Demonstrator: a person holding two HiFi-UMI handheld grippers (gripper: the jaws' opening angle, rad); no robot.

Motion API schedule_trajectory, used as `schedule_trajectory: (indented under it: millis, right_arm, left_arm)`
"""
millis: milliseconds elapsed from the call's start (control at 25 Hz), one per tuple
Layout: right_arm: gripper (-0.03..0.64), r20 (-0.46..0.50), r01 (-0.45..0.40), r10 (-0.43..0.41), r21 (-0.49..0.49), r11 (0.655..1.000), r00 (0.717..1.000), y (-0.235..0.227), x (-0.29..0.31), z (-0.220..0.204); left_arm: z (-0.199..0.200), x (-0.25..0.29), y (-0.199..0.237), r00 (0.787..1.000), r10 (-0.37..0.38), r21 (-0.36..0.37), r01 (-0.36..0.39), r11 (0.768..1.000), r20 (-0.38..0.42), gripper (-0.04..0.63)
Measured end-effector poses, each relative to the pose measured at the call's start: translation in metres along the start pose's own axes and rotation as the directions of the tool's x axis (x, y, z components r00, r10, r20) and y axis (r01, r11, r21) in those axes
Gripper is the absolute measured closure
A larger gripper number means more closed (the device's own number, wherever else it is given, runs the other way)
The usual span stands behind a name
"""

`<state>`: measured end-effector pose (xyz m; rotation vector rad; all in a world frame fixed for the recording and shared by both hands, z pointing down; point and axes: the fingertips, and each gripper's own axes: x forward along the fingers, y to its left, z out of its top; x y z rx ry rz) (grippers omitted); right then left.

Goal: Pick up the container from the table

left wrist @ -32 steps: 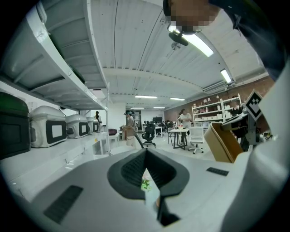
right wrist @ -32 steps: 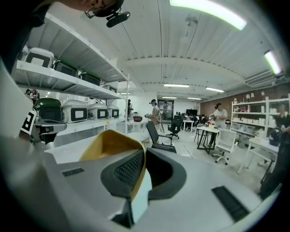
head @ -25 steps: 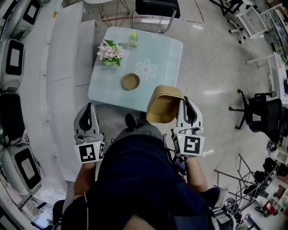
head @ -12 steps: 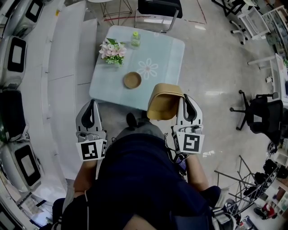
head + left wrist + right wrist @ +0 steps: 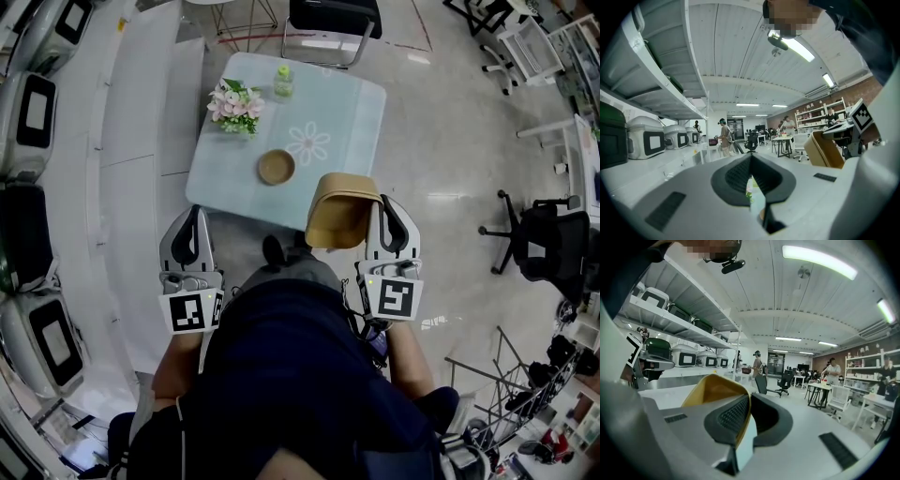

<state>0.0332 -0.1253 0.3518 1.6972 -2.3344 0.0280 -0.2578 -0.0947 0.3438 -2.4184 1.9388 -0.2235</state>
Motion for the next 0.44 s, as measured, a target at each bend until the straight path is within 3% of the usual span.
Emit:
schedule_trajectory:
  millis: [120, 440]
  right_arm:
    - [0.600, 0.020, -0.013, 0.013, -0.001, 1.000, 1.000, 0.002, 0.001, 0.001]
    - [0.600, -0.046, -0.041, 0.041, 0.015, 0.999, 0.998, 0.005, 0.006, -0.014]
  left_arm:
    - [-0.001, 0.000, 0.000, 1.000, 0.002, -0.003, -0.002, 1.000, -0.002, 0.592]
    - [-0.003, -0.001, 0.000, 1.000, 0.005, -0.004, -0.005, 1.000, -0.012, 0.592]
